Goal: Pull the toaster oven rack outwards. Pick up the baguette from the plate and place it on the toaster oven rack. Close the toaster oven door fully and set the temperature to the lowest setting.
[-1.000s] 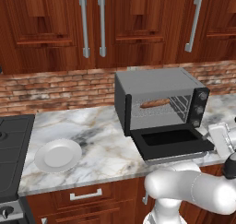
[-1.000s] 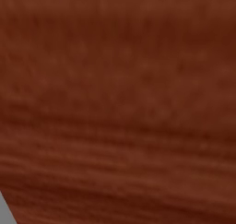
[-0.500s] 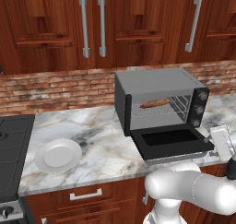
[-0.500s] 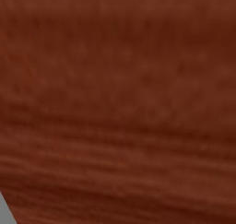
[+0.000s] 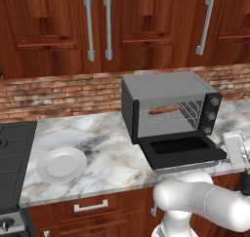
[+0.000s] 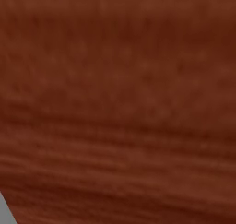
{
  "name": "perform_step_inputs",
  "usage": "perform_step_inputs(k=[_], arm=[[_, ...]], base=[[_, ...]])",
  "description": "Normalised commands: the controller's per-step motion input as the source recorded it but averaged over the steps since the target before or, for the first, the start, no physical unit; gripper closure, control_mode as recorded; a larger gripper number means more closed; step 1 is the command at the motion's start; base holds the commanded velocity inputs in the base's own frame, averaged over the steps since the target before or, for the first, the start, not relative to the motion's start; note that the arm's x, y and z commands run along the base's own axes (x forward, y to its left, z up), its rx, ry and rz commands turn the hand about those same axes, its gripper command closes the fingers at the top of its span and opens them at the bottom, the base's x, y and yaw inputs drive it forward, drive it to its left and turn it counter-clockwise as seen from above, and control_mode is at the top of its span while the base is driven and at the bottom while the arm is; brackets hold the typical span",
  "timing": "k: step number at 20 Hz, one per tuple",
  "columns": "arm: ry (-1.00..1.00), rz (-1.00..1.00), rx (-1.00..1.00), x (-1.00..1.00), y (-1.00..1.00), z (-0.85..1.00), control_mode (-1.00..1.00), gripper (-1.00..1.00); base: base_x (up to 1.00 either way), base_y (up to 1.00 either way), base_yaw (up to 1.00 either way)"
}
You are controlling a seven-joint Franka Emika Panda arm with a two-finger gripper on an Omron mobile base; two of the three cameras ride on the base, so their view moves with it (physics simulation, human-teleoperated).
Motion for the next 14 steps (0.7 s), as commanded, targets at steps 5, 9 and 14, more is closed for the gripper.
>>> perform_step_inputs(k=[5, 9, 14], arm=[[-0.03, 0.00, 0.00, 0.00, 0.36, 0.53, -1.00, -1.00], [0.00, 0.00, 0.00, 0.01, 0.41, 0.52, -1.00, -1.00], [0.00, 0.00, 0.00, 0.16, 0.43, 0.33, -1.00, -1.00]], base=[[0.00, 0.00, 0.00], [0.00, 0.00, 0.00], [0.00, 0.00, 0.00]])
